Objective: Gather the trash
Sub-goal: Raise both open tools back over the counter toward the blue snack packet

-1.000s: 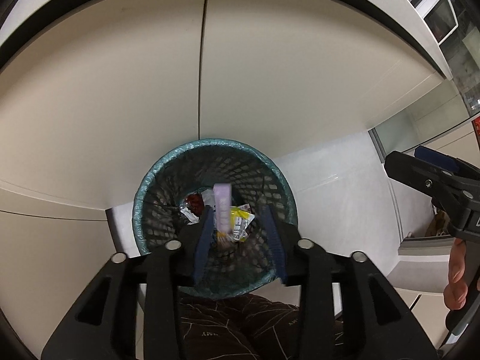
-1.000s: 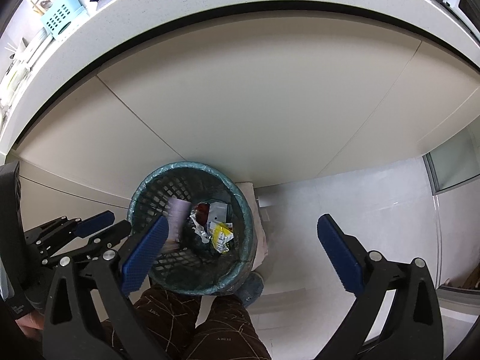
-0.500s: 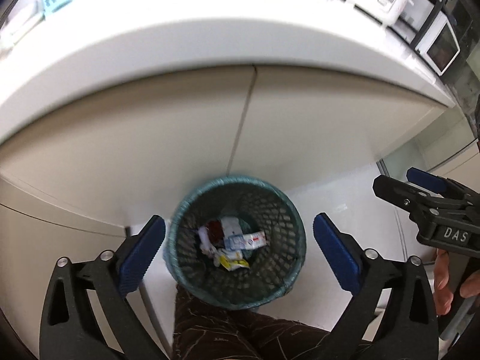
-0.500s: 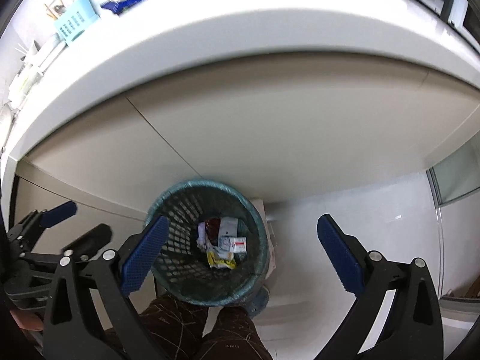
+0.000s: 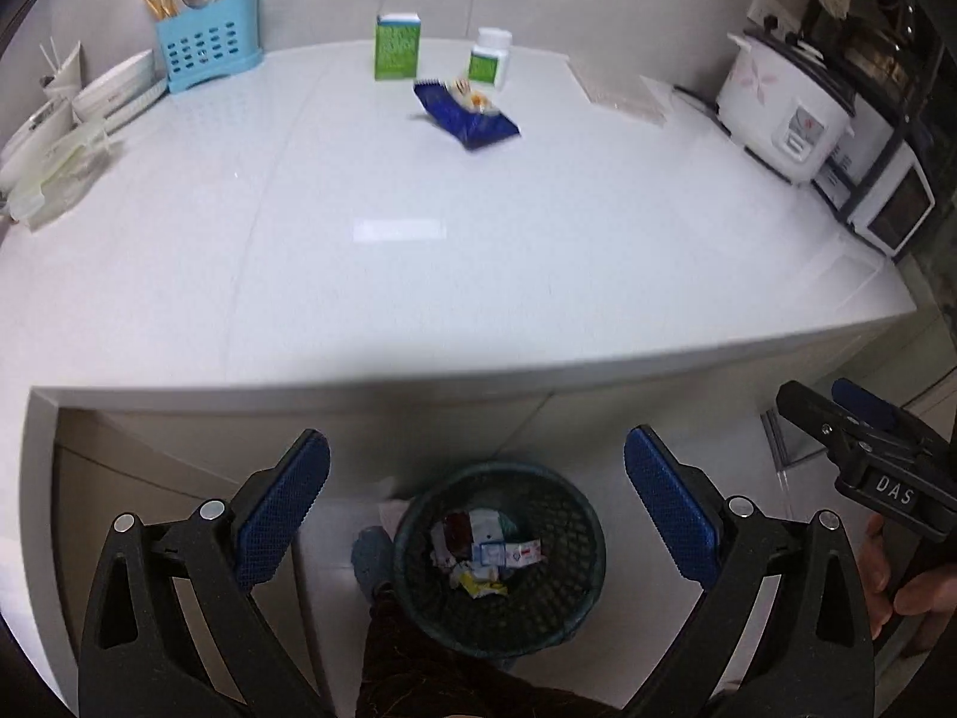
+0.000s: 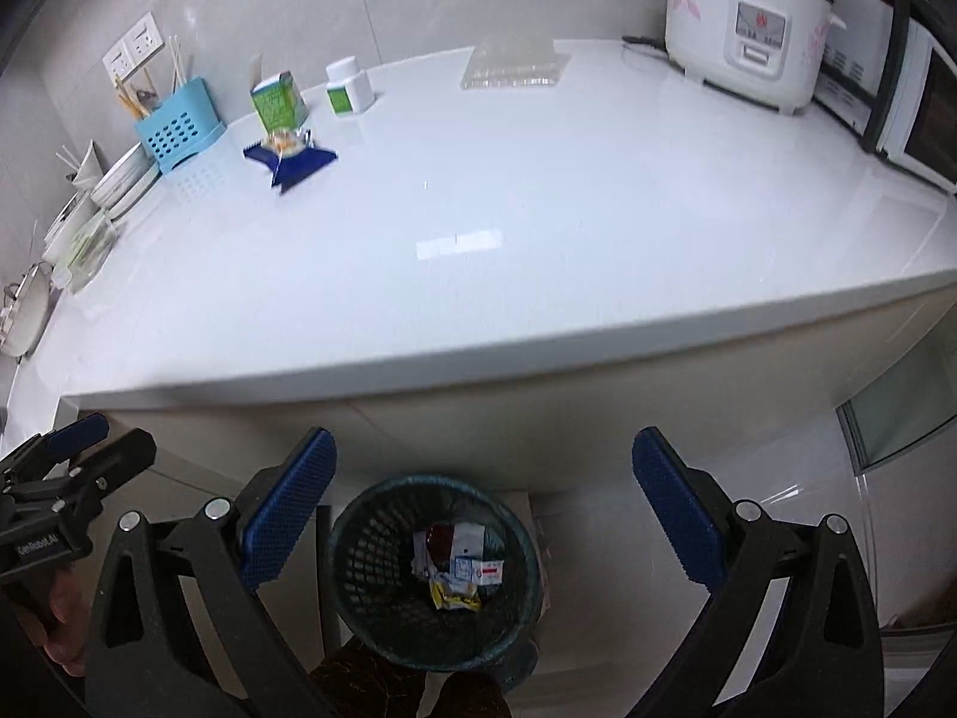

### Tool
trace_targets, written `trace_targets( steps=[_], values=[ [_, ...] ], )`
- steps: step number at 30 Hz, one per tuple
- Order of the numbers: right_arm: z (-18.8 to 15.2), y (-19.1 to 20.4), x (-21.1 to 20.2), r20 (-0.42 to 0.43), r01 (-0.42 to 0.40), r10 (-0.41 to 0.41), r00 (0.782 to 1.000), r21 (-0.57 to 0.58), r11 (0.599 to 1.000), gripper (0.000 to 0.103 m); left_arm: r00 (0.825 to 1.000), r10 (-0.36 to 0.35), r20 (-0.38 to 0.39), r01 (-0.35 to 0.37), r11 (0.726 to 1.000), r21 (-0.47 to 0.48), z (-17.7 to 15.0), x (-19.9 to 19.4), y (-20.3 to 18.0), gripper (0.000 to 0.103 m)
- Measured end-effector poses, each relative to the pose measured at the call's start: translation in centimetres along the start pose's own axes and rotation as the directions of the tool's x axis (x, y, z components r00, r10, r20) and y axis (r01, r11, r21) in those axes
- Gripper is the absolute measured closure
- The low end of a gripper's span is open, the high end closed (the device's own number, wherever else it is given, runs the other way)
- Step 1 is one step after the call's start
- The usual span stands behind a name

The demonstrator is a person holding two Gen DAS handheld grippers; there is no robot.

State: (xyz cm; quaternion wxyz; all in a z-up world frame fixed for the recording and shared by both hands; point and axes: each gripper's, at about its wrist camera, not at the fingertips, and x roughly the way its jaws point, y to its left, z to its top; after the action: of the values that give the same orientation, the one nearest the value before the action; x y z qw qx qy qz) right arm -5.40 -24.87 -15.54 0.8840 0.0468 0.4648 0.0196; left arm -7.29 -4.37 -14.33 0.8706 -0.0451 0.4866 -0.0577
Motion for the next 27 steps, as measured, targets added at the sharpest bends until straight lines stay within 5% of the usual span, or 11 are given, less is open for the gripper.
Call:
trace_targets(
  steps=[27],
  values=[
    [18.6, 2.4, 1.0, 0.097, 0.045, -0.043, 0.994, -0.013, 0.999, 0.008, 0.998, 0.052, 0.039, -0.050, 0.997, -0.064, 16.6, 1.6, 1.7, 0.006]
  ],
)
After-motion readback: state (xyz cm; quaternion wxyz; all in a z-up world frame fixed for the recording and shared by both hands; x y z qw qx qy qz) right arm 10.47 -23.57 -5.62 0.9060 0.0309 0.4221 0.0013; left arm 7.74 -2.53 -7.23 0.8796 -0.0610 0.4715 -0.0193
